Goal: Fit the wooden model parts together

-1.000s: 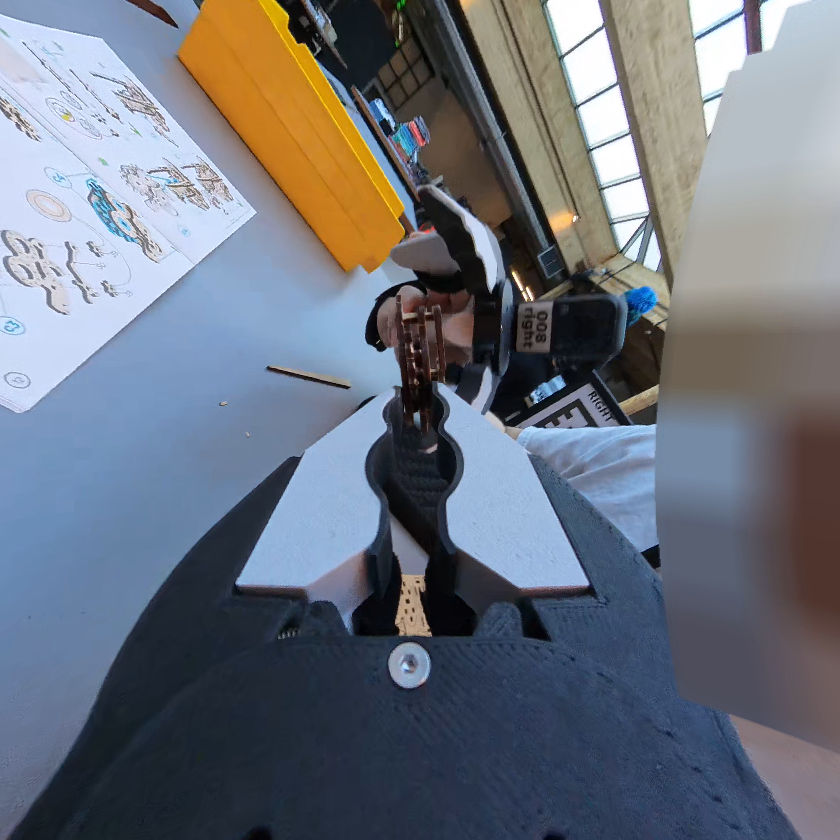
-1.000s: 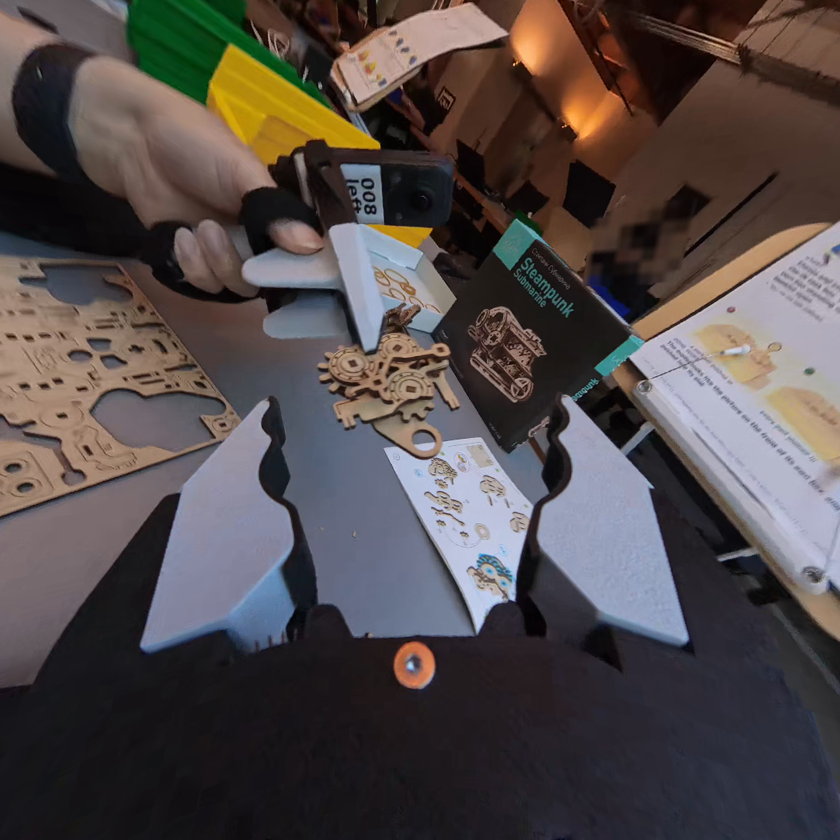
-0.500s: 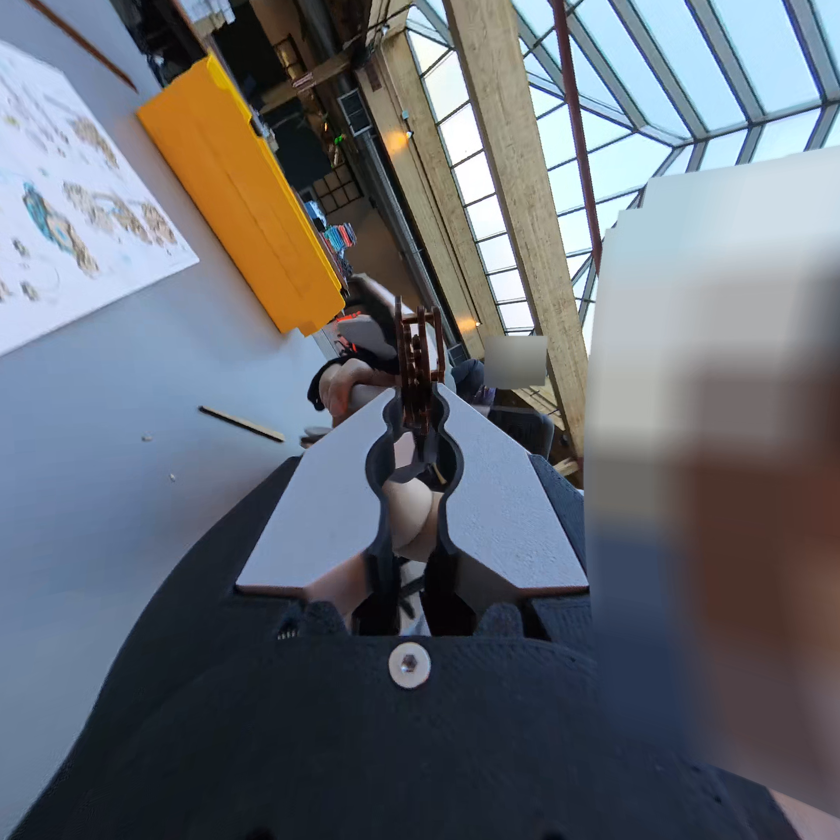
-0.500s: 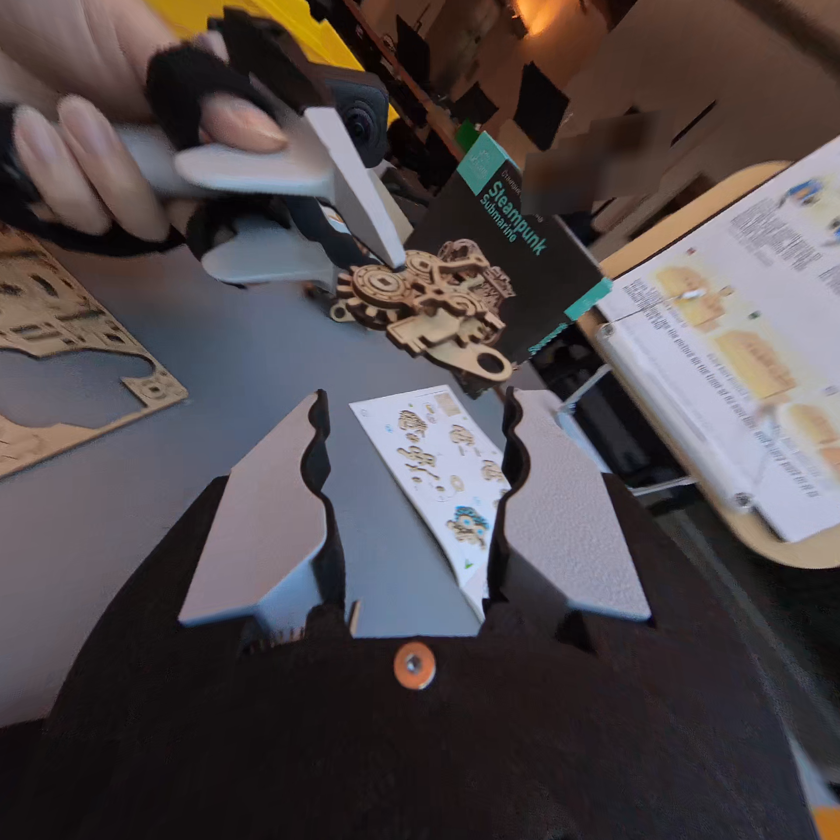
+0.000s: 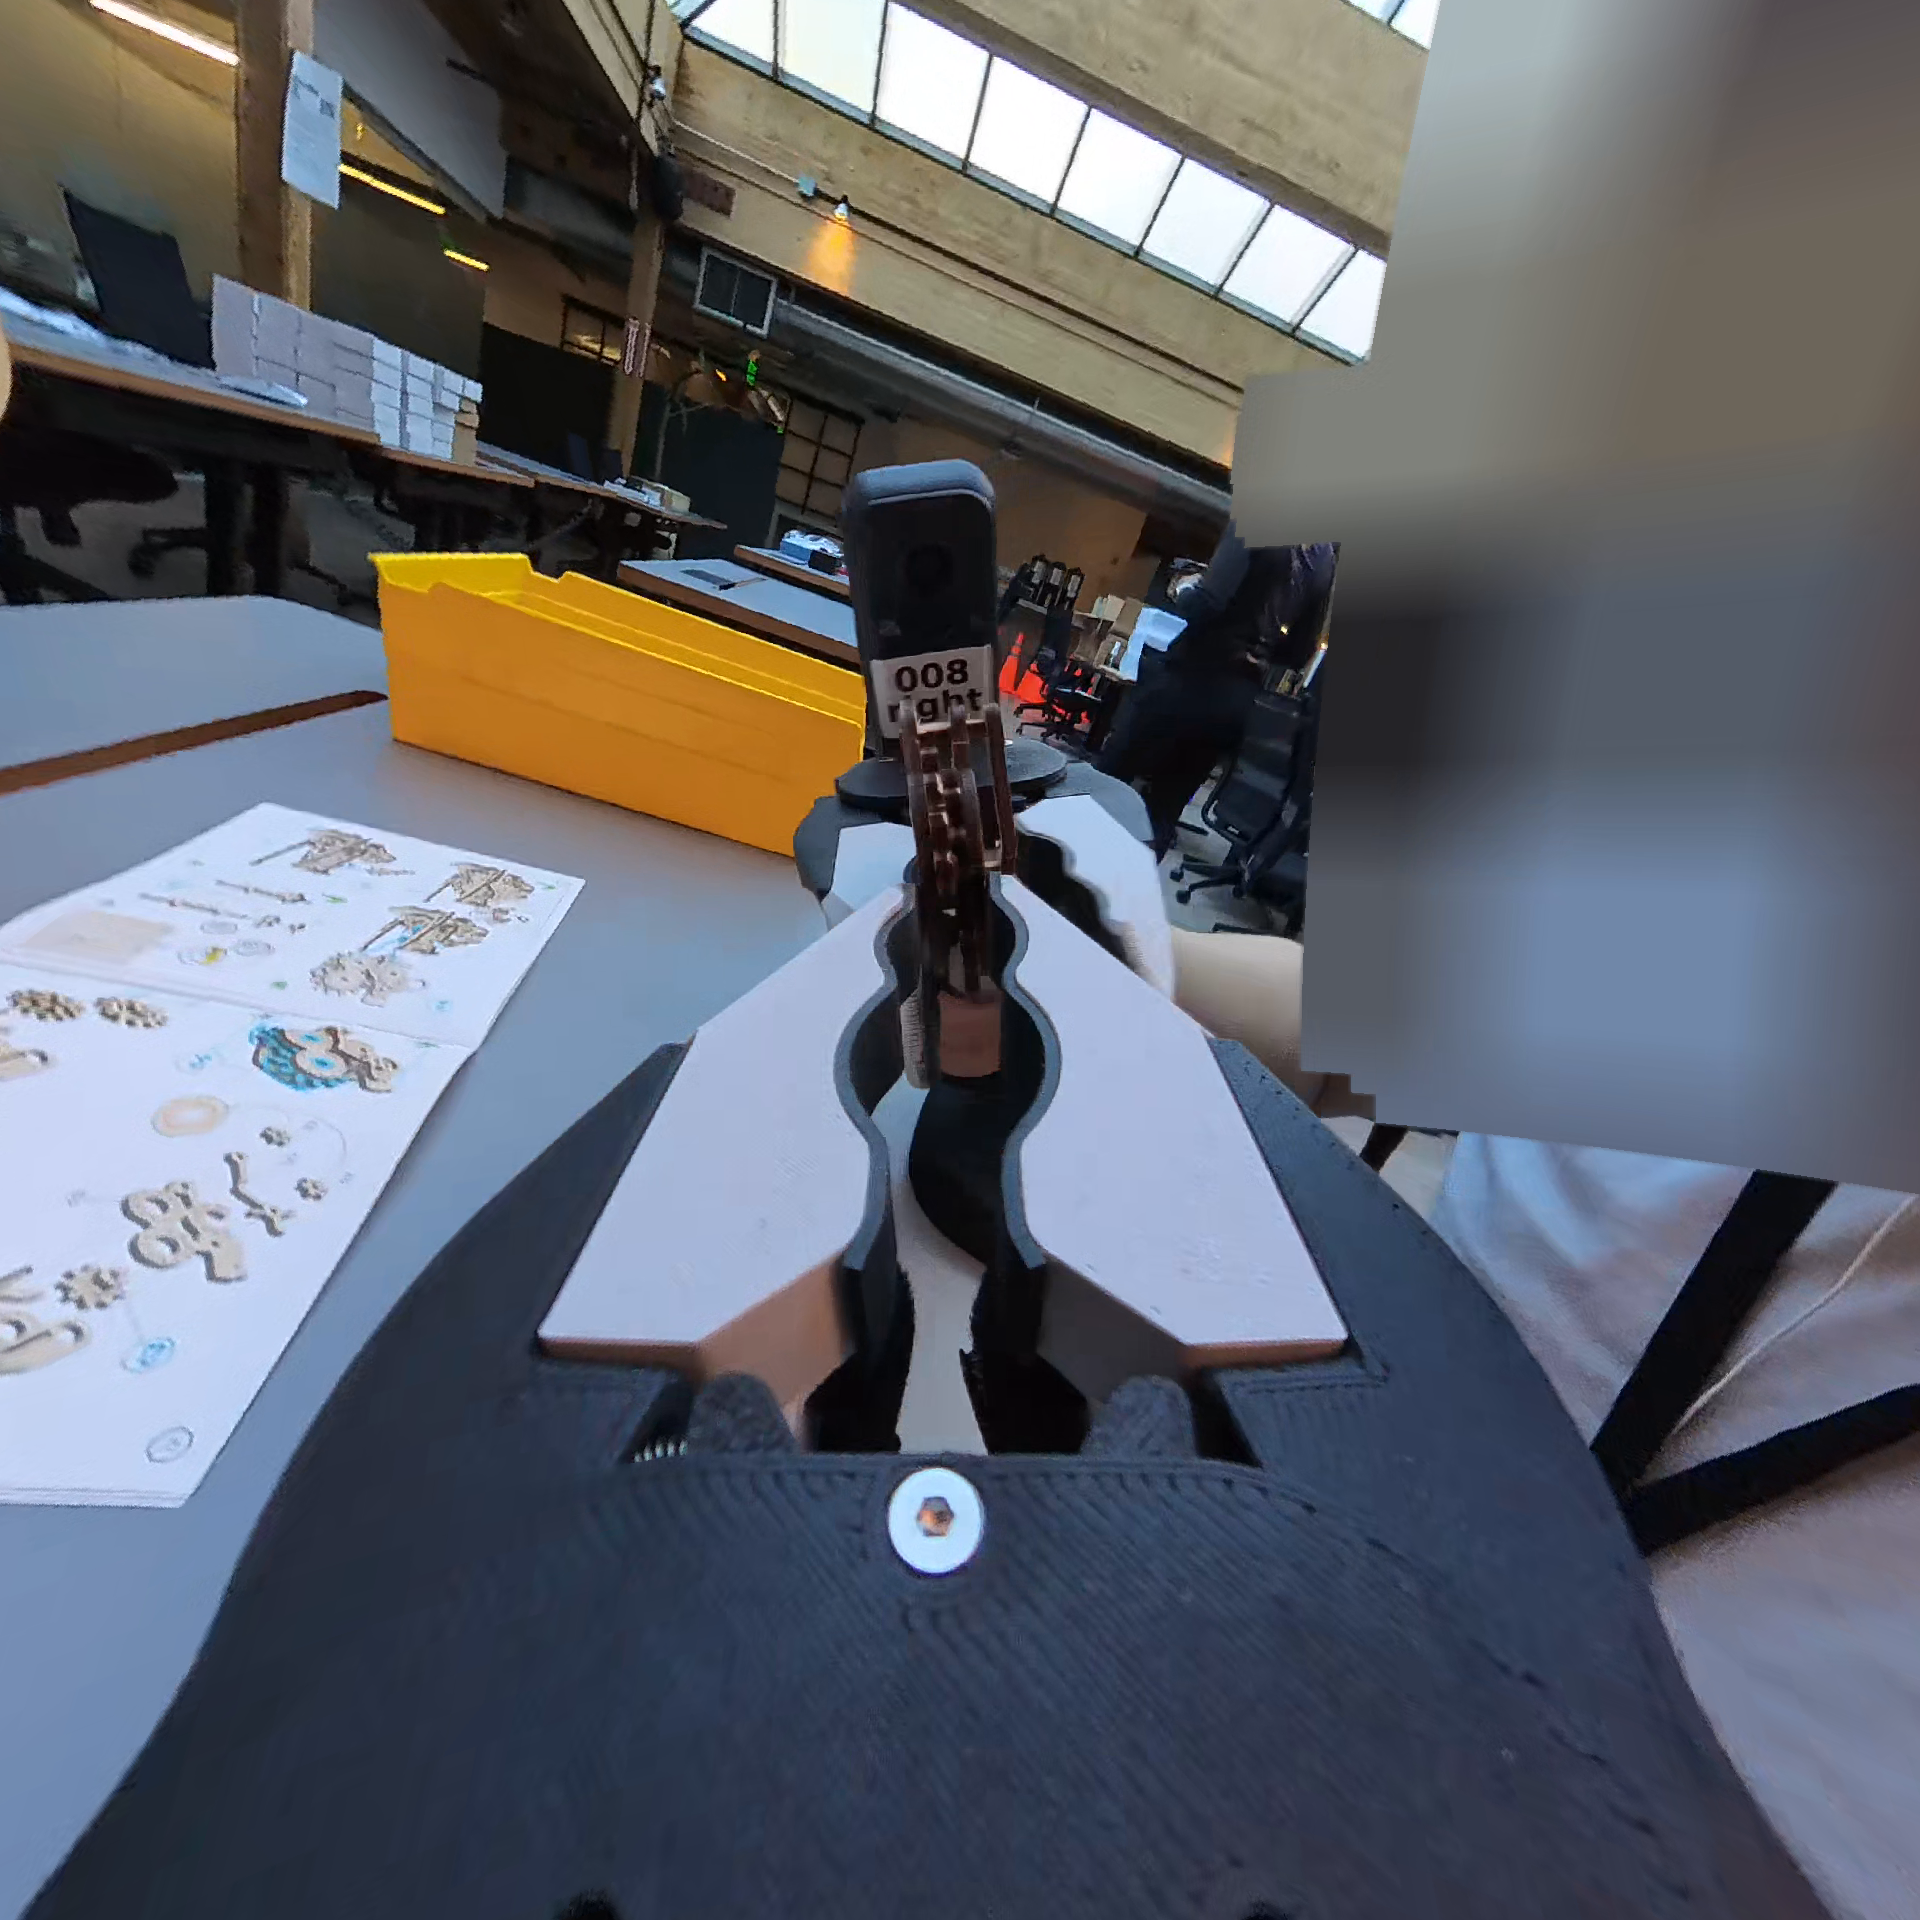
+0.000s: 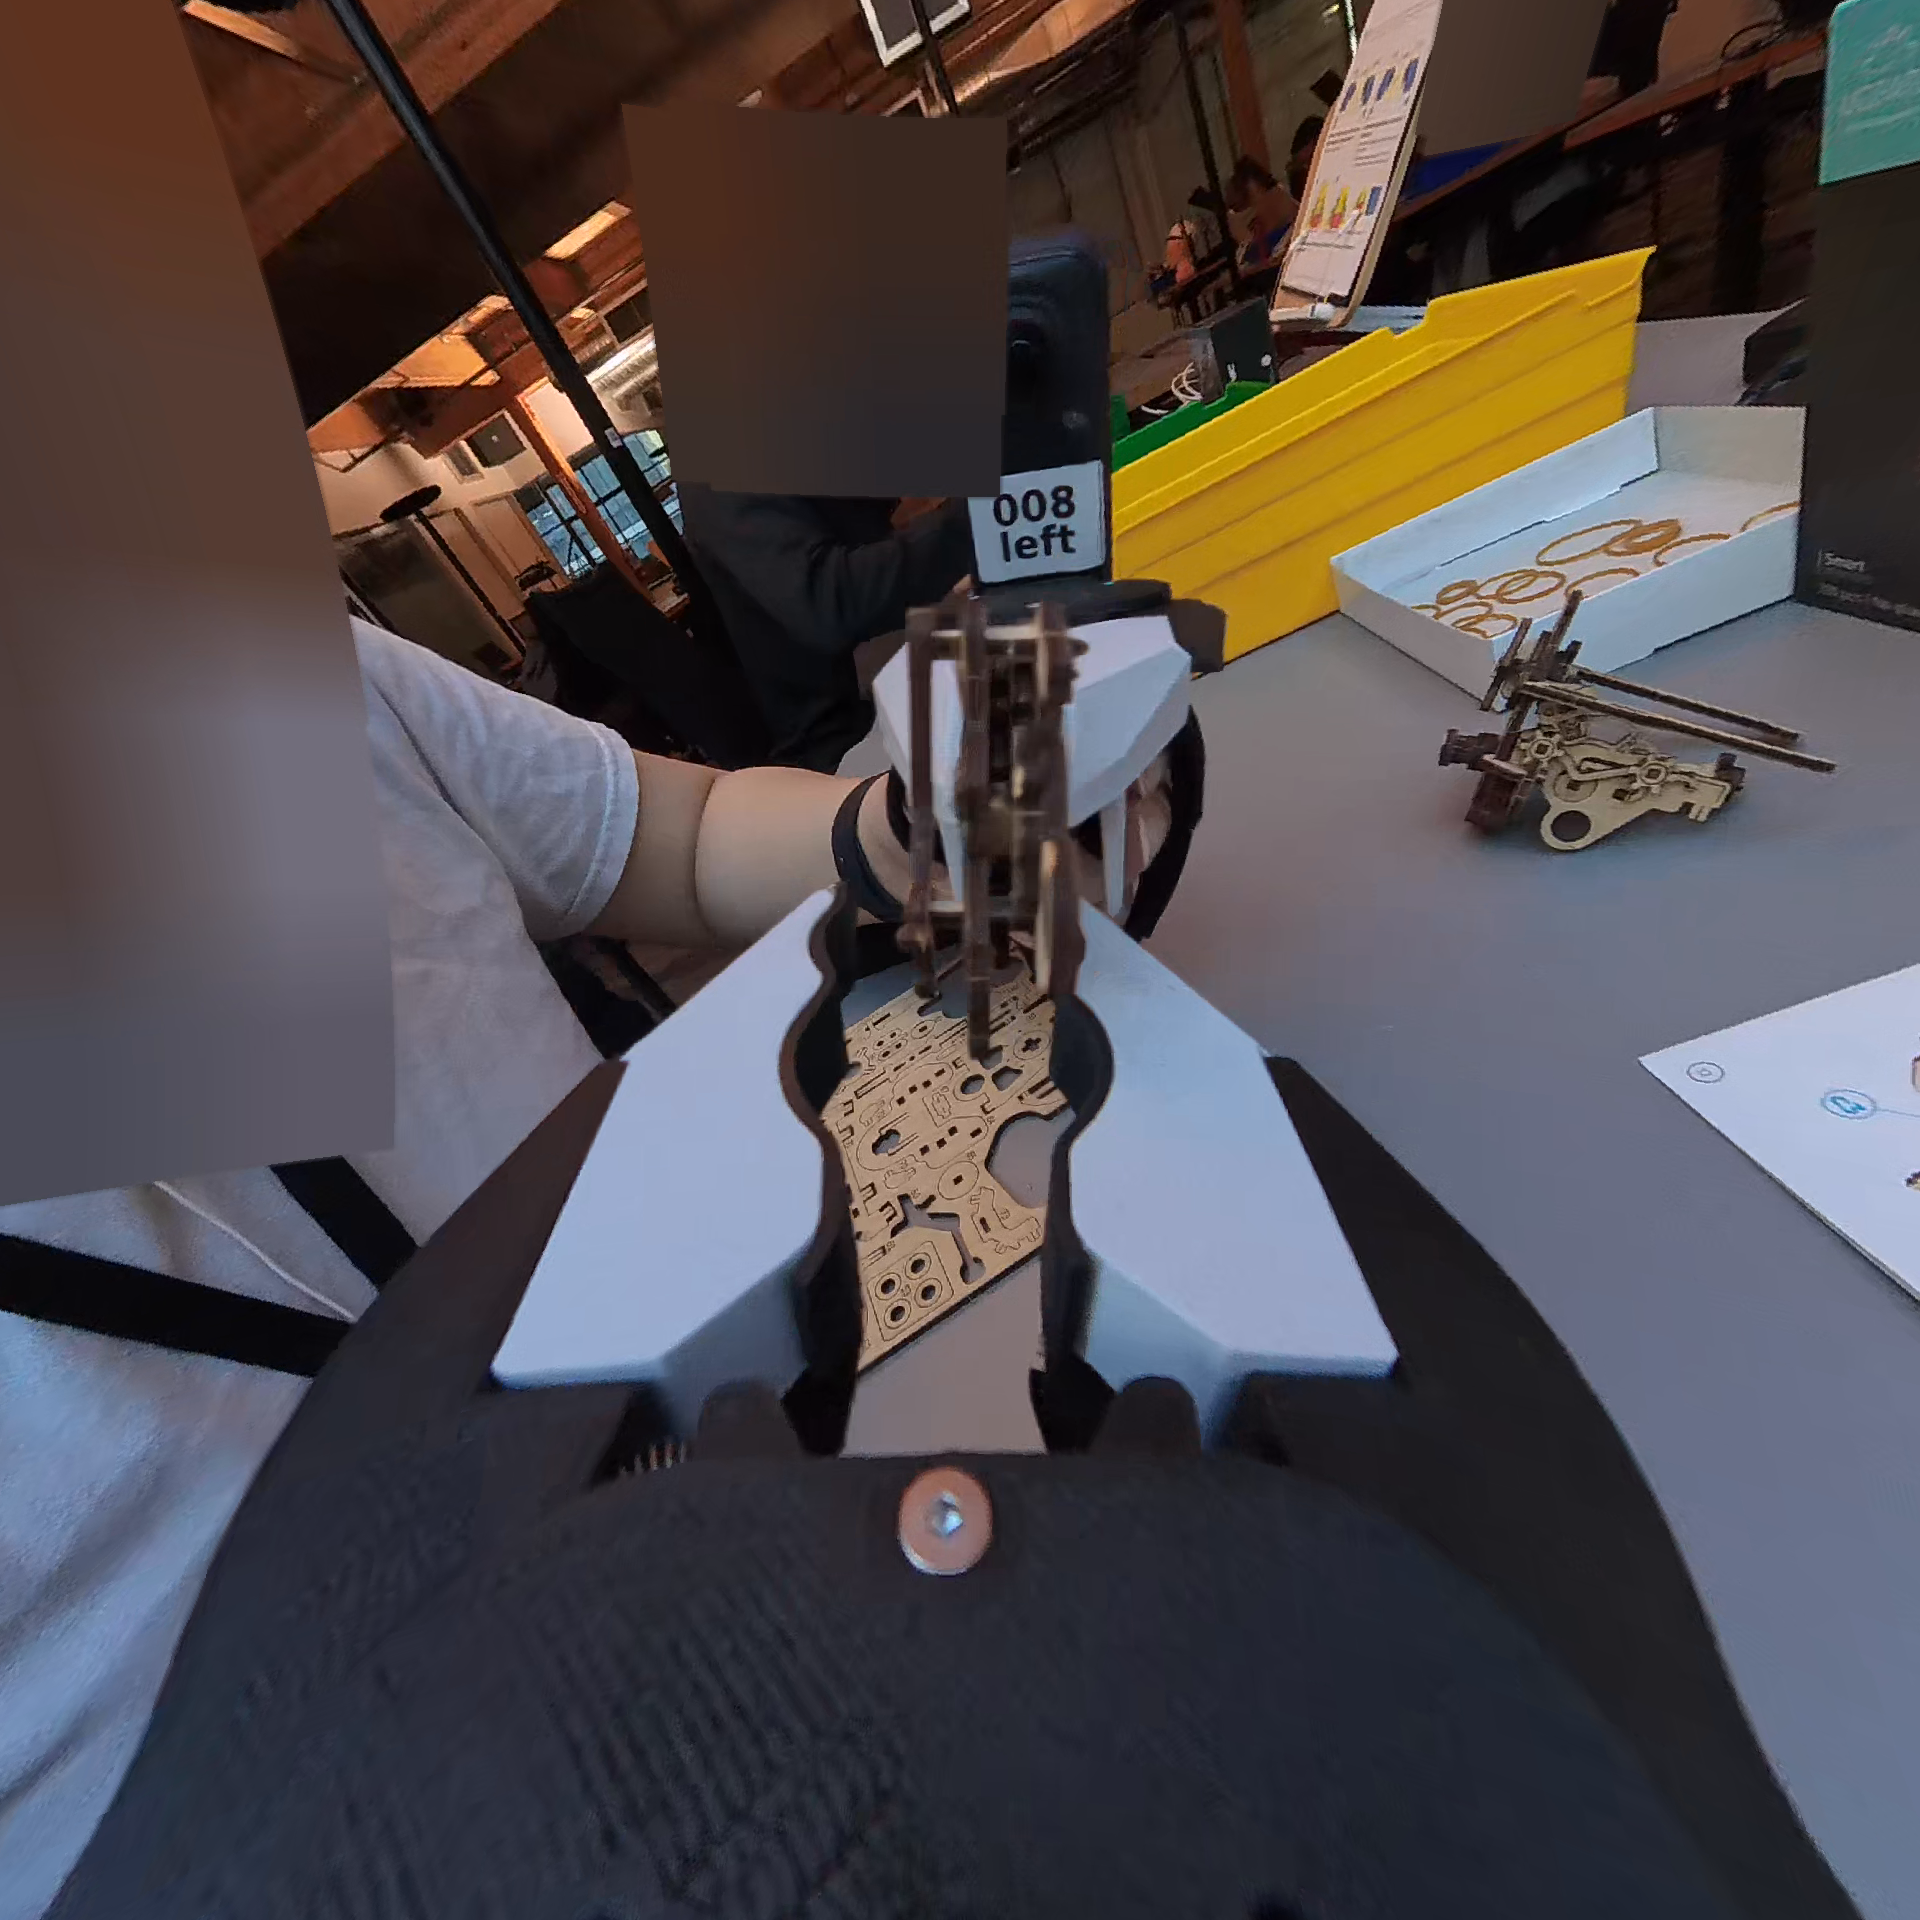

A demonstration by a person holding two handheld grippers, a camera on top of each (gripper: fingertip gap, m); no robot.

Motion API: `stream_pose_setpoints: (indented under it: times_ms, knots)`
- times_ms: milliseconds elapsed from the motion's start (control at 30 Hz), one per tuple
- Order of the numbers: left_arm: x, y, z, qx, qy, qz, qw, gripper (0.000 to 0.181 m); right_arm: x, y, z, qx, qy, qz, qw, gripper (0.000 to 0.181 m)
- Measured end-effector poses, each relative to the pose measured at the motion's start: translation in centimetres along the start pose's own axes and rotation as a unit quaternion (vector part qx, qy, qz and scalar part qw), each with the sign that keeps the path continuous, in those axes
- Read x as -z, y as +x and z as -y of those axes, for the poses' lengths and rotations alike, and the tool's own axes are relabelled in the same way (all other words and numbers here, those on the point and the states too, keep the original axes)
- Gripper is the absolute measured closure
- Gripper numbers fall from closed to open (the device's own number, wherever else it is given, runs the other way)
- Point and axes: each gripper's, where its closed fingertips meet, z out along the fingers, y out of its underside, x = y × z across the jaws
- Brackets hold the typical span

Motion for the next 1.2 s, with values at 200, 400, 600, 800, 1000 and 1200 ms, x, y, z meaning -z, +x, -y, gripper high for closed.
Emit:
stream_pose_setpoints:
  times_ms: [200,400,600,800,1000,1200]
  knots:
    - [-0.1,0.5,-0.5,-0.048,-0.018,-0.003,0.999,0.172,0.3,0.5,-0.5,0.013,-0.016,-0.016,1.0,0.165]
    - [0.6,-0.1,-1.5,-0.075,-0.087,0.007,0.993,0.143,0.8,2.2,-1.4,0.078,-0.066,-0.098,0.99,0.169]
    - [1.0,-0.3,-1.6,-0.161,-0.14,0.048,0.976,0.137,1.8,4.9,-2.5,0.249,-0.164,-0.236,0.925,0.169]
    - [1.1,-1.1,-3.8,-0.304,-0.214,0.103,0.922,0.161,1.9,6.6,-4.9,0.336,-0.261,-0.285,0.859,0.169]
    - [0.6,-0.7,-4.0,-0.335,-0.223,0.104,0.909,0.163,1.3,6.3,-4.8,0.362,-0.246,-0.274,0.857,0.14]
    - [-0.9,1.1,-4.2,-0.374,-0.203,0.091,0.9,0.163,0.7,6.2,-4.6,0.387,-0.237,-0.278,0.846,0.131]
